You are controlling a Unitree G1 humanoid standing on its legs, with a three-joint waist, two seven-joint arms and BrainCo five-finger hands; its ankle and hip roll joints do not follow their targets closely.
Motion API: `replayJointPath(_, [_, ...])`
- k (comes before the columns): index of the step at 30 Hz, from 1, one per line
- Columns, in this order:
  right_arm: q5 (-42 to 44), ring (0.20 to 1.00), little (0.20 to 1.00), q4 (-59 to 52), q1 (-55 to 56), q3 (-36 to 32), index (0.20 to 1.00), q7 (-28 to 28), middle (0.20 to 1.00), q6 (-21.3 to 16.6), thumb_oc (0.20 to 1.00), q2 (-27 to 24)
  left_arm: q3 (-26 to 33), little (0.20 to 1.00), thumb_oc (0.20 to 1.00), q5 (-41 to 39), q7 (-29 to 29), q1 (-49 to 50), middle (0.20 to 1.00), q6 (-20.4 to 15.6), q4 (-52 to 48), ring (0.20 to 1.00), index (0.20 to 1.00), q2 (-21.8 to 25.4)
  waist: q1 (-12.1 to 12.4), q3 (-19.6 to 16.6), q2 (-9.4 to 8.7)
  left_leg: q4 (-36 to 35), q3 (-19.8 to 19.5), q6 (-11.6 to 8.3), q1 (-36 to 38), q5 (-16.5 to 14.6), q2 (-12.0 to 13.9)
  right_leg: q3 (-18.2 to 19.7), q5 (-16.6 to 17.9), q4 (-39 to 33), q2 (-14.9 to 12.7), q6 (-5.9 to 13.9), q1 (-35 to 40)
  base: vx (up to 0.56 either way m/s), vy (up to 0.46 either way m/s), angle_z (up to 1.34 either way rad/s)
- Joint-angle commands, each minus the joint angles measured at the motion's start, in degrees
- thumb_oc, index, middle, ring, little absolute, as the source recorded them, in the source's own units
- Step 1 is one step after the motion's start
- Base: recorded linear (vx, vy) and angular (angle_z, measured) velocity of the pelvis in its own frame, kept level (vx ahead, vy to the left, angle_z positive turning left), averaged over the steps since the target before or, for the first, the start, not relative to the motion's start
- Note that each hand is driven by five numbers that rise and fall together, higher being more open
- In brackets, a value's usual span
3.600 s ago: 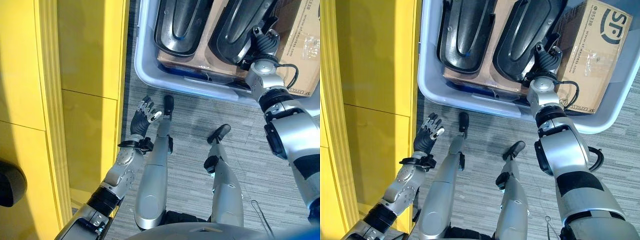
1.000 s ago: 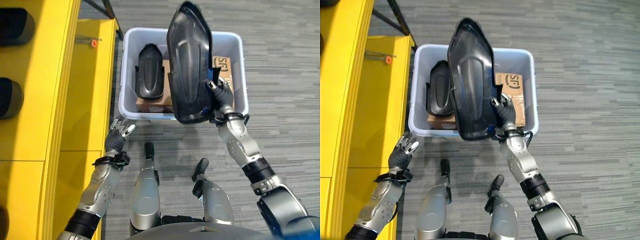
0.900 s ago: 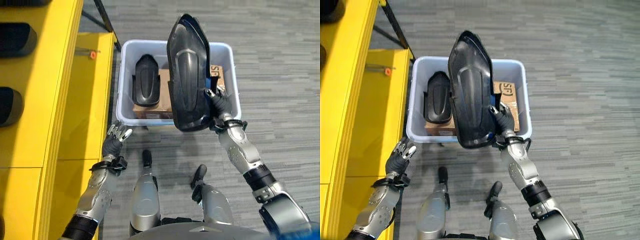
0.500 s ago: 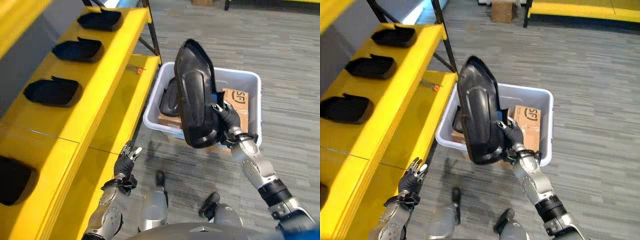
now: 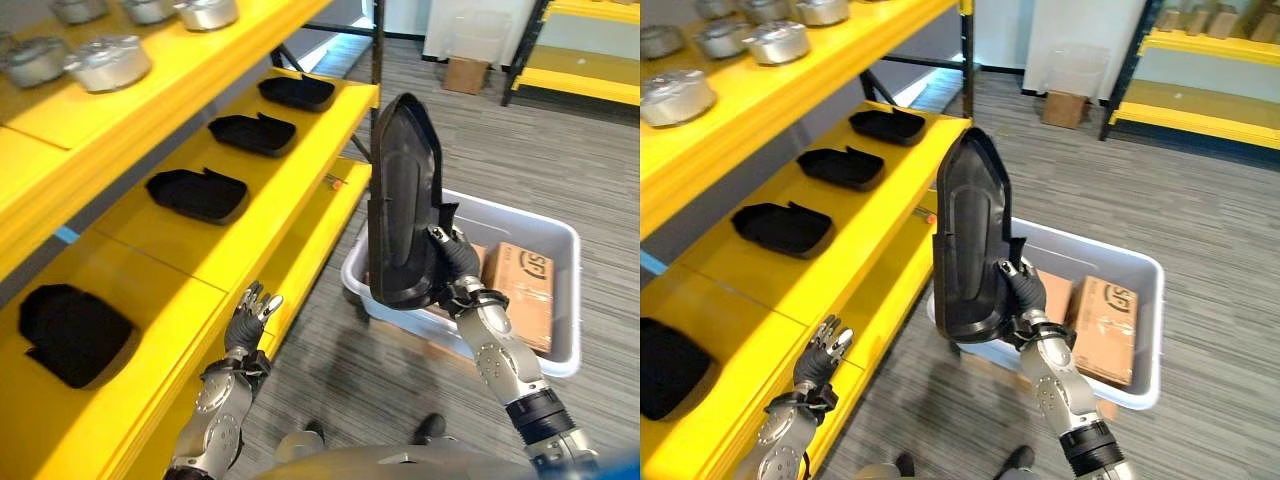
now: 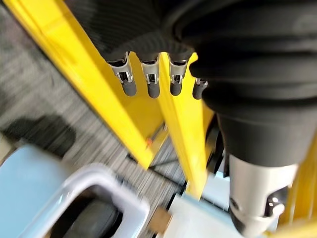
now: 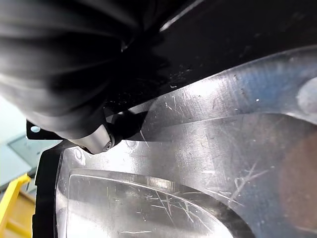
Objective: Move parts from the plastic box to the shelf.
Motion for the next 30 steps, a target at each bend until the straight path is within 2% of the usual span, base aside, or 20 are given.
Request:
replayJointPath(1, [1.48,0.2,0.2,-4.74,-4.95,-1.41,0.2,1.63,0.2,-2.57,0.2,1.69,2.67,1.0,1.0,2.48,0.8,-1.28,1.0,-2.26,-5.79,1.0,1.0,2.84,2.39,2.01,-3.12,-1.95,-1.6,2.58,3.22,-3.64,-2.06,-0.29,1.59,-2.29,-4.45,8.03,3.35,-0.06,0.262,0.47])
replayJointPath(3, [1.21,0.2,0.2,-4.74,-4.05,-2.25,0.2,1.81,0.2,-2.58,0.2,2.64,3.03,1.0,1.0,3.49,0.33,-1.32,1.0,-2.29,-6.06,1.0,1.0,3.21,3.11,2.15,-3.39,-1.56,-3.52,4.01,2.54,-4.34,-4.78,0.51,3.94,-2.28,-6.63,9.5,3.86,-0.05,0.287,0.44])
replayJointPath(6, [1.05,0.2,0.2,-4.73,-3.67,-2.99,0.2,1.95,0.2,-2.73,0.2,2.92,3.17,1.0,1.0,3.96,0.21,-1.49,1.0,-2.34,-6.19,1.0,1.0,3.66,2.92,2.34,-3.24,-1.7,-4.19,4.32,2.42,-4.11,-5.46,1.42,3.89,-1.64,-7.13,9.66,3.75,-0.02,0.196,0.44])
replayJointPath(7, [0.57,0.2,0.2,-4.82,-2.62,-3.49,0.2,2.08,0.2,-2.78,0.2,3.26,3.19,1.0,1.0,4.98,-0.16,-1.89,1.0,-2.42,-6.18,1.0,1.0,4.76,2.24,2.5,-2.68,-2.65,-5.71,4.89,2.57,-3.77,-6.36,5.29,3.27,0.65,-7.19,9.51,2.84,0.0,0.311,0.85])
replayJointPath(8, [0.6,0.2,0.2,-5.44,-0.91,-4.19,0.2,2.65,0.2,-2.96,0.2,3.4,2.93,1.0,1.0,5.94,-0.4,-2.16,1.0,-2.56,-5.46,1.0,1.0,5.43,0.68,2.57,-2.01,-3.83,-8.03,5.31,3.09,-3.08,-7.01,13.11,0.27,2.41,-4.47,8.31,1.68,-0.02,0.369,1.09])
replayJointPath(9, [0.66,0.2,0.2,-6.01,0.55,-4.49,0.2,3.17,0.2,-2.8,0.2,3.28,2.61,1.0,1.0,6.07,-0.68,-2.17,1.0,-2.66,-5.07,1.0,1.0,5.72,-0.42,2.5,-2.14,-3.99,-9.5,5.85,2.61,-1.88,-7.81,18.09,-0.85,2.05,-2.25,6.84,0.53,-0.01,0.21,1.01])
replayJointPath(10, [0.66,0.2,0.2,-6.04,0.59,-4.48,0.2,3.16,0.2,-2.79,0.2,3.28,2.6,1.0,1.0,6.07,-0.68,-2.14,1.0,-2.67,-5.07,1.0,1.0,5.72,-0.35,2.43,-2.14,-4.02,-9.45,5.82,2.59,-1.88,-7.77,18.16,-0.91,2.14,-2.23,6.8,0.42,0.01,0.098,1.14])
replayJointPath(11, [0.98,0.2,0.2,-6.62,1.81,-4.92,0.2,3.55,0.2,-2.73,0.2,3.05,1.97,1.0,1.0,6.35,-0.91,-2.46,1.0,-2.56,-4.71,1.0,1.0,6.02,-1.89,2.32,-2.1,-3.89,-11.98,6.25,2.37,-1.4,-8.43,25.5,-2.58,2.84,1.28,5.99,-1.2,0.08,0.069,1.13])
replayJointPath(12, [1.39,0.2,0.2,-7.19,3.15,-5.0,0.2,3.95,0.2,-2.66,0.2,2.84,1.54,1.0,1.0,6.54,-1.04,-2.63,1.0,-2.46,-4.4,1.0,1.0,6.3,-3.12,2.35,-2.16,-3.78,-13.89,6.54,2.41,-1.15,-8.92,31.21,-4.55,4.11,4.75,5.67,-2.07,0.12,0.099,1.14])
replayJointPath(13, [2.12,0.2,0.2,-7.63,4.17,-4.97,0.2,4.24,0.2,-2.46,0.2,2.79,1.03,1.0,1.0,6.75,-1.25,-2.77,1.0,-2.2,-4.32,1.0,1.0,6.37,-4.29,2.45,-2.25,-3.56,-15.28,6.74,2.42,-0.8,-9.22,35.22,-6.96,5.76,8.57,5.01,-2.74,0.12,0.107,1.27])
replayJointPath(14, [3.19,0.2,0.2,-8.15,6.08,-4.93,0.2,5.04,0.2,-2.3,0.2,2.13,0.37,1.0,1.0,7.27,-2.02,-2.44,1.0,-1.62,-4.55,1.0,1.0,6.44,-5.64,2.37,-2.9,-3.37,-17.33,7.11,2.25,-0.03,-10.35,39.05,-9.64,7.2,14.6,3.11,-3.01,0.1,0.08,1.12])
replayJointPath(16, [4.44,0.2,0.2,-7.93,6.96,-4.67,0.2,5.78,0.2,-2.25,0.2,1.64,-0.04,1.0,1.0,7.31,-2.36,-2.04,1.0,-1.14,-4.9,1.0,1.0,6.39,-6.12,1.91,-3.66,-3.0,-19.64,7.3,1.98,0.78,-11.7,40.43,-11.11,9.21,19.42,0.91,-3.18,0.06,0.019,1.04])
replayJointPath(17, [4.59,0.2,0.2,-7.94,7.12,-4.49,0.2,6.01,0.2,-2.28,0.2,1.46,-0.05,1.0,1.0,7.29,-2.57,-1.71,1.0,-1.11,-5.2,1.0,1.0,6.3,-6.2,1.74,-3.99,-2.82,-20.55,7.26,1.95,1.05,-12.37,40.65,-11.39,9.21,20.79,0.3,-3.04,0.03,-0.014,0.86])
replayJointPath(18, [4.59,0.2,0.2,-7.94,7.14,-4.47,0.2,6.02,0.2,-2.28,0.2,1.46,-0.04,1.0,1.0,7.29,-2.57,-1.67,1.0,-1.09,-5.23,1.0,1.0,6.3,-6.27,1.76,-4.0,-2.82,-20.61,7.26,2.0,1.03,-12.38,40.59,-11.44,9.22,20.77,0.29,-2.99,-0.01,-0.055,0.64])
replayJointPath(19, [5.16,0.2,0.2,-7.36,6.72,-3.22,0.2,6.16,0.2,-2.21,0.2,1.73,0.73,1.0,1.0,7.0,-2.35,-0.87,1.0,-1.24,-6.06,1.0,1.0,5.82,-5.39,1.28,-4.72,-3.96,-21.11,6.99,2.19,1.88,-13.08,38.53,-11.04,5.07,20.76,-0.5,-0.84,-0.01,-0.048,0.16])
replayJointPath(20, [5.16,0.2,0.2,-7.33,6.7,-3.19,0.2,6.17,0.2,-2.22,0.2,1.74,0.76,1.0,1.0,7.0,-2.35,-0.83,1.0,-1.22,-6.11,1.0,1.0,5.83,-5.49,1.34,-4.72,-4.04,-21.19,6.98,2.31,1.94,-13.07,38.46,-10.96,4.86,20.76,-0.5,-0.64,-0.04,-0.079,0.04])
replayJointPath(21, [5.31,0.2,0.2,-7.16,6.2,-2.6,0.2,6.1,0.2,-2.05,0.2,2.04,1.52,1.0,1.0,6.75,-1.95,-0.41,1.0,-1.37,-6.66,1.0,1.0,5.51,-4.72,1.12,-5.04,-4.21,-20.86,6.77,2.12,2.32,-13.26,36.4,-10.11,1.95,19.45,-0.39,0.71,-0.04,-0.056,-0.02])
replayJointPath(22, [5.45,0.2,0.2,-7.05,6.14,-2.28,0.2,5.71,0.2,-1.94,0.2,2.04,1.57,1.0,1.0,6.53,-1.85,-0.3,1.0,-1.48,-6.69,1.0,1.0,5.04,-4.43,0.6,-5.14,-4.47,-20.44,6.58,1.86,2.53,-13.13,36.52,-9.65,-0.09,19.14,-0.33,1.3,-0.07,-0.126,0.04])
replayJointPath(23, [5.39,0.2,0.2,-6.8,5.2,-1.67,0.2,5.71,0.2,-1.68,0.2,1.62,2.29,1.0,1.0,5.21,-1.39,-0.29,1.0,-2.03,-7.38,1.0,1.0,4.04,-3.69,-0.16,-5.13,-3.86,-19.8,5.72,0.45,2.59,-13.34,36.96,-7.62,-6.84,19.54,-0.08,3.74,-0.08,-0.099,0.08])
replayJointPath(30, [5.39,0.2,0.2,-7.75,6.33,-1.8,0.2,5.83,0.2,-0.72,0.2,0.33,2.15,1.0,1.0,4.26,-1.99,1.57,1.0,-1.57,-7.75,1.0,1.0,3.18,-2.98,-0.56,-4.61,-3.48,-19.55,5.41,-0.1,3.1,-13.59,35.69,-7.45,-8.39,19.3,-0.61,5.52,-0.03,-0.048,0.16])
